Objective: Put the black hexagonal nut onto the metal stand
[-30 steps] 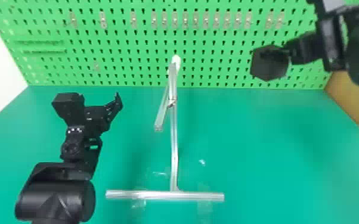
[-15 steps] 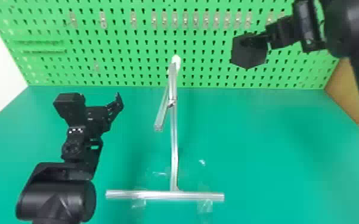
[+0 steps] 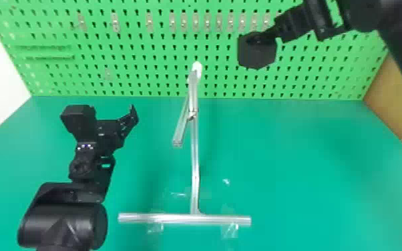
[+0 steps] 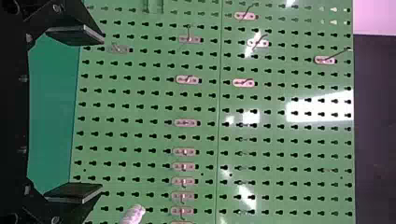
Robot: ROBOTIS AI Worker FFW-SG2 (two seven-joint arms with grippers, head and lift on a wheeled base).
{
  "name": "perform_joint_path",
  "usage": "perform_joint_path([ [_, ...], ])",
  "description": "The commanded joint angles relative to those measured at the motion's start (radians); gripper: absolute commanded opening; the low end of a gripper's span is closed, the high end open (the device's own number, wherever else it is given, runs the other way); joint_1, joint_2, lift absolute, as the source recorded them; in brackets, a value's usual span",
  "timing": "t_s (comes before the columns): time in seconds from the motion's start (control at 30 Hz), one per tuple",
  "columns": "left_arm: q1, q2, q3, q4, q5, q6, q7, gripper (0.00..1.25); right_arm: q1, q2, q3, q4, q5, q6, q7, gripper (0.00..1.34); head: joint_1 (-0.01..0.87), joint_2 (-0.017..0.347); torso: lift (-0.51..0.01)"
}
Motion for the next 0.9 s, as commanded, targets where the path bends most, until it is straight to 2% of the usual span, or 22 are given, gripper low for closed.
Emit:
perform_joint_path([
  [0.0, 0.003, 0.002, 0.002, 0.000, -0.004, 0.000, 0.000, 1.08, -0.062, -0.012, 0.057, 0.112, -0.189, -0.078, -0.048, 0.29, 0.693, 0.081, -0.001],
  [0.07, 0.003, 0.002, 0.002, 0.000, -0.005, 0.000, 0.000, 1.08, -0.085, -0.015, 0.083, 0.147, -0.268, -0.106, -0.085, 0.29, 0.693, 0.081, -0.001],
  [0.23, 0.003, 0.003, 0.002, -0.002, -0.008, 0.000, -0.002, 1.08, -0.151, -0.016, 0.159, 0.209, -0.368, -0.155, -0.125, 0.29, 0.693, 0.081, -0.001],
  [0.5, 0.001, 0.014, -0.004, 0.000, -0.005, 0.000, 0.000, 1.08, -0.223, -0.010, 0.258, 0.250, -0.468, -0.193, -0.154, 0.29, 0.693, 0.081, -0.001],
  [0.87, -0.003, 0.023, -0.014, 0.000, -0.005, 0.003, 0.000, 1.08, -0.273, 0.005, 0.354, 0.291, -0.598, -0.235, -0.206, 0.29, 0.693, 0.081, -0.001],
])
